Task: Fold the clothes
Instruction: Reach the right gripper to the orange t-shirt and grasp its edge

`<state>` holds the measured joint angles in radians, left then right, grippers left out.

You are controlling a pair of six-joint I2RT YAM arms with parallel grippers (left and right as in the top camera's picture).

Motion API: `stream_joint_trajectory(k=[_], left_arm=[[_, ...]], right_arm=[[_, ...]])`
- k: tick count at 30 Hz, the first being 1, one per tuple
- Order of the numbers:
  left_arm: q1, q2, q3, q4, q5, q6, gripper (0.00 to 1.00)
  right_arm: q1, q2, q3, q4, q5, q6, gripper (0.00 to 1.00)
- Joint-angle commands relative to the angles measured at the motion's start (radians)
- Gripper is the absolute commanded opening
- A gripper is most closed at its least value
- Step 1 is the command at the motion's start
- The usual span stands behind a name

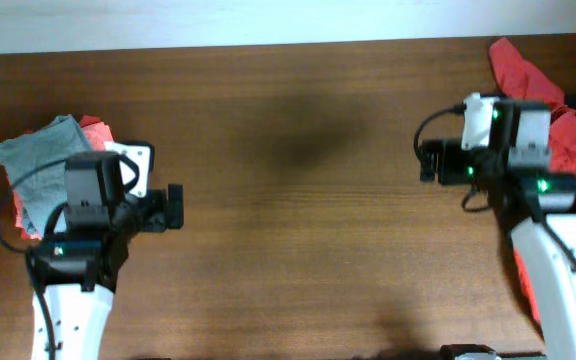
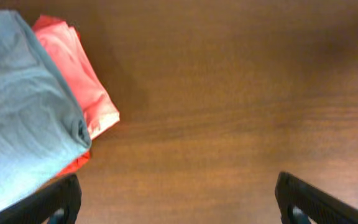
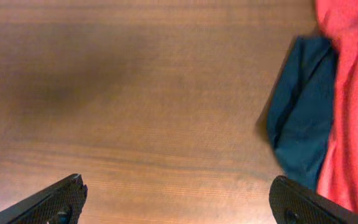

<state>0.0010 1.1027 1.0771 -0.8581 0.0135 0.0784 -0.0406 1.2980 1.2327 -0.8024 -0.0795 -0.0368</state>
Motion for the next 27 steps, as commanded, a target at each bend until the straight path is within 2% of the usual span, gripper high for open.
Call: stream_joint_trajectory(k=[1,5,9,13,20,27], left_arm=[[-0.003,0.014,0.058,0.006,0.024,-0.010,0.99],[-0.003,0.015,0.057,0.034,0.024,-0.010,0.99],[-0.003,0.016,0.057,0.035,0.024,-0.010,0.99],[-0.003,0.016,0.057,0.036,0.024,-0.010,0.99],[-0.003,0.018,0.057,0.038,0.024,-0.010,0.99],[-0.003,0.027,0.057,0.055,0.025,-0.010,0.99]], right_arm=[[-0.022,0.068,0.089,0.039,0.132,-0.027,0.98],[-0.117,0.125,0.111,0.150,0.234,-0.036,0.99],[-0.321,0.219,0.118,0.315,0.205,-0.038,0.99],[-0.452,0.306,0.118,0.434,0.155,-0.081,0.99],[-0.581,0.467,0.118,0.575,0.154,-0.194,0.99],[-0.666,0.639,0.118,0.687,0.092,-0.245,0.99]])
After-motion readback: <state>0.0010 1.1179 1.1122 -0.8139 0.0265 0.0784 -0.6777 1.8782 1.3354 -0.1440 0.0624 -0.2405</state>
